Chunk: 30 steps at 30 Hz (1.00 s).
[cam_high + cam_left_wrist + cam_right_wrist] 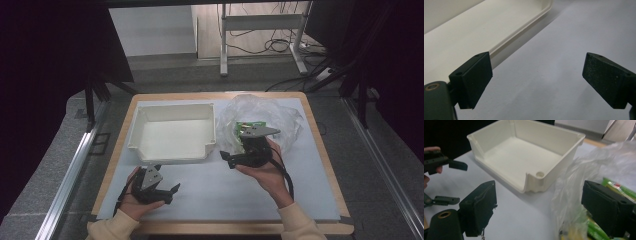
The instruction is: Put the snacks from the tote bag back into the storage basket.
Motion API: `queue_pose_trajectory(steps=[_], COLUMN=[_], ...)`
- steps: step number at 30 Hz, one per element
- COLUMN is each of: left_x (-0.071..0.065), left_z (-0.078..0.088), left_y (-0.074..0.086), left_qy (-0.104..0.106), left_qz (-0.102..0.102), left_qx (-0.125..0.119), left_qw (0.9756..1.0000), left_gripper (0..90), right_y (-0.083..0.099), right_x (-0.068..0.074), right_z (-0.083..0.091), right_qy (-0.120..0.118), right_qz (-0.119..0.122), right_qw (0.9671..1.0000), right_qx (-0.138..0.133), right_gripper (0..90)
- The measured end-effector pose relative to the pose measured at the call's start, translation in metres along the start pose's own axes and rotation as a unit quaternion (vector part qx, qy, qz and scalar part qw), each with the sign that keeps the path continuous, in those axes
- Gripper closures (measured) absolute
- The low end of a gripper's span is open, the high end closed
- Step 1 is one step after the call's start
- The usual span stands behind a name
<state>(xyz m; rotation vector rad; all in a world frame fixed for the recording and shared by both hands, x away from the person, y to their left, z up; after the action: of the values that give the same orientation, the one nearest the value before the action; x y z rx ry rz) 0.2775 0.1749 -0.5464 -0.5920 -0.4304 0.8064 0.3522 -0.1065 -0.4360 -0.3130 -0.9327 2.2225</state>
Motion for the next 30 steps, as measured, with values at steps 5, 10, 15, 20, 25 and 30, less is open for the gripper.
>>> queue_pose_trajectory(steps=[5, 10, 15, 20, 25, 30], left_x=[0.0, -0.001, -0.001, -0.001, -0.004, -0.006], left_z=[-0.001, 0.0, 0.0, -0.002, -0.005, -0.003], left_y=[0.0, -0.001, -0.001, -0.002, -0.003, -0.004], left_qy=[0.0, 0.003, 0.0, 0.013, 0.021, 0.027], left_qz=[0.001, -0.002, -0.004, -0.008, -0.011, -0.016], left_qx=[0.001, -0.002, 0.004, 0.004, 0.008, 0.004], left_qw=[1.0, 1.0, 1.0, 0.9999, 0.9997, 0.9995], left_gripper=[9.2, 9.2, 9.8, 9.8, 9.9, 9.8], right_y=[-0.003, -0.003, -0.002, -0.005, -0.008, -0.014], right_x=[-0.008, -0.019, -0.028, -0.037, -0.046, -0.063], right_z=[0.009, 0.013, 0.014, 0.015, 0.013, 0.007], right_qy=[0.012, 0.022, 0.037, 0.046, 0.05, 0.061], right_qz=[-0.003, -0.021, -0.04, -0.057, -0.076, -0.096], right_qw=[0.9998, 0.9995, 0.9984, 0.9973, 0.9958, 0.993], right_qx=[-0.014, -0.013, -0.015, 0.001, 0.01, 0.031], right_gripper=[11.8, 12.2, 12.8, 15.1, 16.5, 17.9])
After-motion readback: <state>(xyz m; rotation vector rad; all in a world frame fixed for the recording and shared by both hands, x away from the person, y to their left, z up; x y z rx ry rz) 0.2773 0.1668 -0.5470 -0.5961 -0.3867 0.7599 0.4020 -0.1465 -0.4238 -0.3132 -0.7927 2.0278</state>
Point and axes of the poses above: each handheld gripper's, and its own axes: z roughly backward along the jaws, y roughly out of its underside, x roughly to its left, the point moved 4 cm from there along -z, roughly forward along the jaws, and after that the axes turned 13 degrees about x, right-handed, at the moved point
